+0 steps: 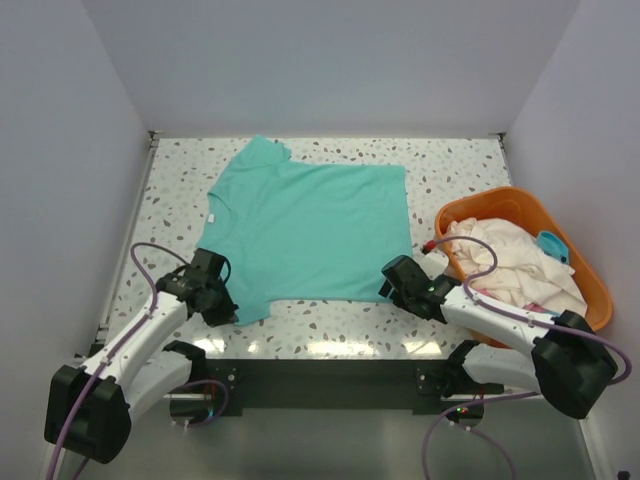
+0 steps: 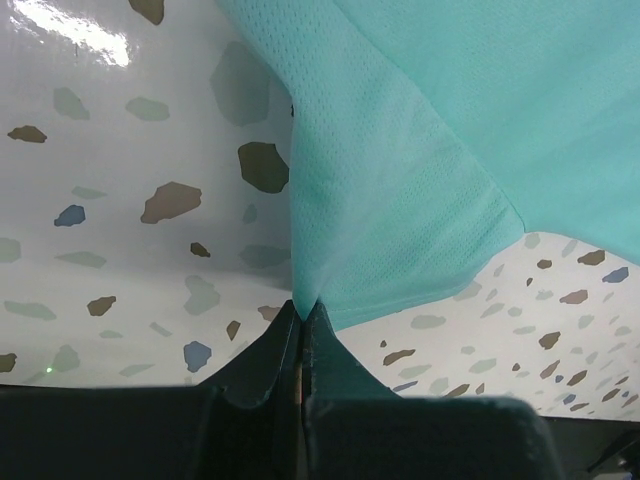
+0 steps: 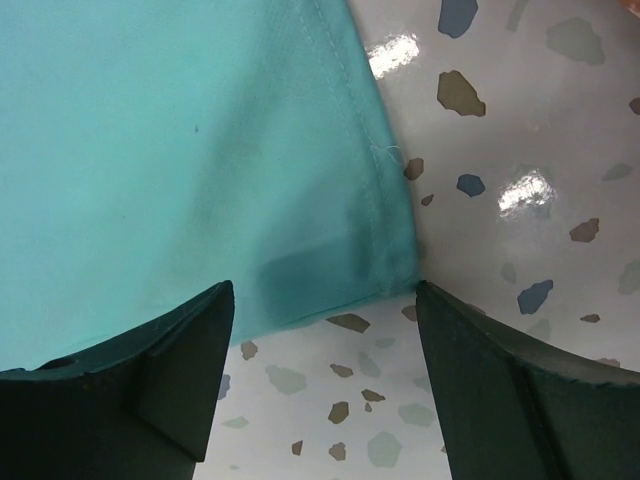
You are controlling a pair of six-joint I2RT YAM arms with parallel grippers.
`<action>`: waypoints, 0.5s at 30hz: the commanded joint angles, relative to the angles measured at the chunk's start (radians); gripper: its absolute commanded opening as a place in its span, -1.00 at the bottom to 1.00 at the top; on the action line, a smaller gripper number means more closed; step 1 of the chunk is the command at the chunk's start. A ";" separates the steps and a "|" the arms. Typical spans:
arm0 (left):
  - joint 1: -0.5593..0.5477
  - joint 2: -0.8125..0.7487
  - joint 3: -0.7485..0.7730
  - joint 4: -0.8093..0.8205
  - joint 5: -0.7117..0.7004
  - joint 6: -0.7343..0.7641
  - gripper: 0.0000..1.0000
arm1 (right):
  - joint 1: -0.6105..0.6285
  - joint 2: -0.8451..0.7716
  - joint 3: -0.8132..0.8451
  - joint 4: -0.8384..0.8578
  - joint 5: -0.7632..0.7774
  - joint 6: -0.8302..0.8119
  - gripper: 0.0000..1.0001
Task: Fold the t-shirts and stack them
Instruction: Flatten the tshirt out
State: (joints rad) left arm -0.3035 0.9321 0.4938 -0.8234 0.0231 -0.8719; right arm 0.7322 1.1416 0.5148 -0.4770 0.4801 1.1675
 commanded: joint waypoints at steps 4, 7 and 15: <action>-0.003 -0.016 0.038 -0.028 0.003 0.001 -1.00 | -0.004 -0.011 -0.059 0.028 0.055 0.095 0.35; -0.003 -0.006 0.040 -0.025 0.003 0.004 -1.00 | -0.004 -0.023 -0.084 0.041 0.048 0.107 0.22; -0.003 -0.033 0.054 -0.031 0.000 0.005 -1.00 | 0.006 -0.016 -0.081 0.026 0.043 0.101 -0.72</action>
State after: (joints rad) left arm -0.3035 0.9222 0.5003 -0.8337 0.0227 -0.8719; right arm 0.7338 1.1210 0.4484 -0.4328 0.5026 1.2289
